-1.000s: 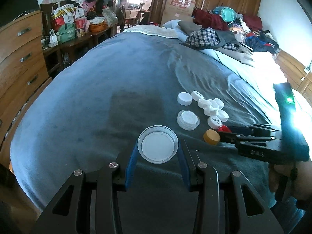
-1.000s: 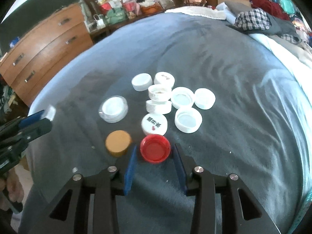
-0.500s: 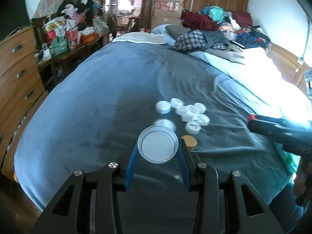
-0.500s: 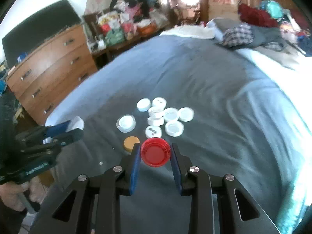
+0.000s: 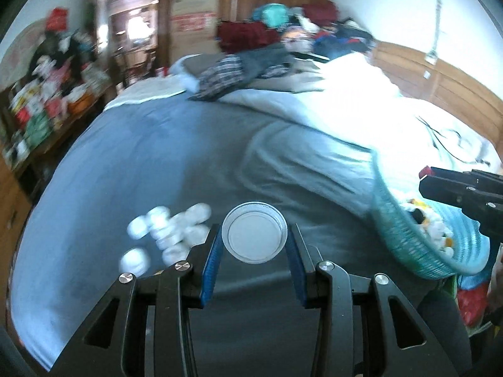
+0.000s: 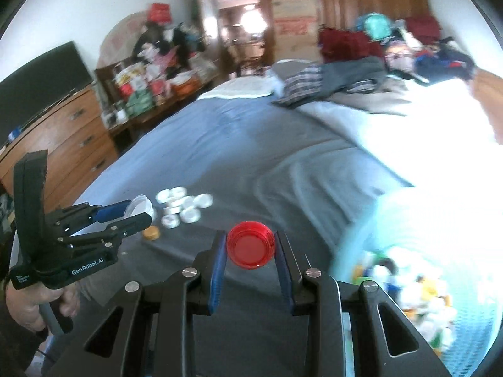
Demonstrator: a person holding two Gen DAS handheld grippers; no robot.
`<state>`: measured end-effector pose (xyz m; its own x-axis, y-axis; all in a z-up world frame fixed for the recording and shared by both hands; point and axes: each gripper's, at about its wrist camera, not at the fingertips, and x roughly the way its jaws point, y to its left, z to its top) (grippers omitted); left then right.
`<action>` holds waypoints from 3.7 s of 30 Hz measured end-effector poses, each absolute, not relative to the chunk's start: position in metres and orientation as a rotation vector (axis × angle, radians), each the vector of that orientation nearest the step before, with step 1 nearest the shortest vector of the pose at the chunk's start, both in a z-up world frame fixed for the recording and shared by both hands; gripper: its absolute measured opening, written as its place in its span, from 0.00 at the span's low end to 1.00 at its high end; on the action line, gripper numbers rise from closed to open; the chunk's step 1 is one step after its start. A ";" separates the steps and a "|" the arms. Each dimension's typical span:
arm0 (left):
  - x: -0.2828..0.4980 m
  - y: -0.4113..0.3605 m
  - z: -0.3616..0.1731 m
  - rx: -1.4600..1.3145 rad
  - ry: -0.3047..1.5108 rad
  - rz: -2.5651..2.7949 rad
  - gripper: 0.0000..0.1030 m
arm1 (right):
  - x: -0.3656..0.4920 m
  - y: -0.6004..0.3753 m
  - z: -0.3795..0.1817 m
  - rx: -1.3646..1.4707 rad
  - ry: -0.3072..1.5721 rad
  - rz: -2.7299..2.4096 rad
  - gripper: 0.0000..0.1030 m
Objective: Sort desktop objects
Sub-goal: 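Carry the white lid and red cap over the basket and open both tools, then grasp a tan cap with the left tool while the right tool grasps a white lid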
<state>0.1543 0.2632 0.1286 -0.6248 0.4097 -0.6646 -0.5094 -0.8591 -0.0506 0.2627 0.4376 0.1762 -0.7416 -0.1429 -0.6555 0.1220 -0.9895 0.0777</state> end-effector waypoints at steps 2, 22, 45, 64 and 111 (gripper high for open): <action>0.158 0.286 0.133 -0.929 0.224 2.409 0.34 | 0.272 0.458 0.180 1.055 -0.073 -2.845 0.32; 0.217 0.491 0.160 -0.858 0.482 2.065 0.34 | 0.346 0.606 0.197 1.098 -0.277 -3.083 0.32; 0.213 0.499 0.156 -0.880 0.492 2.065 0.34 | 0.340 0.597 0.194 1.111 -0.292 -3.075 0.32; 0.205 0.484 0.148 -0.912 0.451 2.091 0.50 | 0.342 0.598 0.194 1.085 -0.310 -3.108 0.74; 0.112 0.125 0.035 -1.172 -0.090 2.477 0.25 | 0.186 0.331 0.095 1.118 0.138 -2.486 0.42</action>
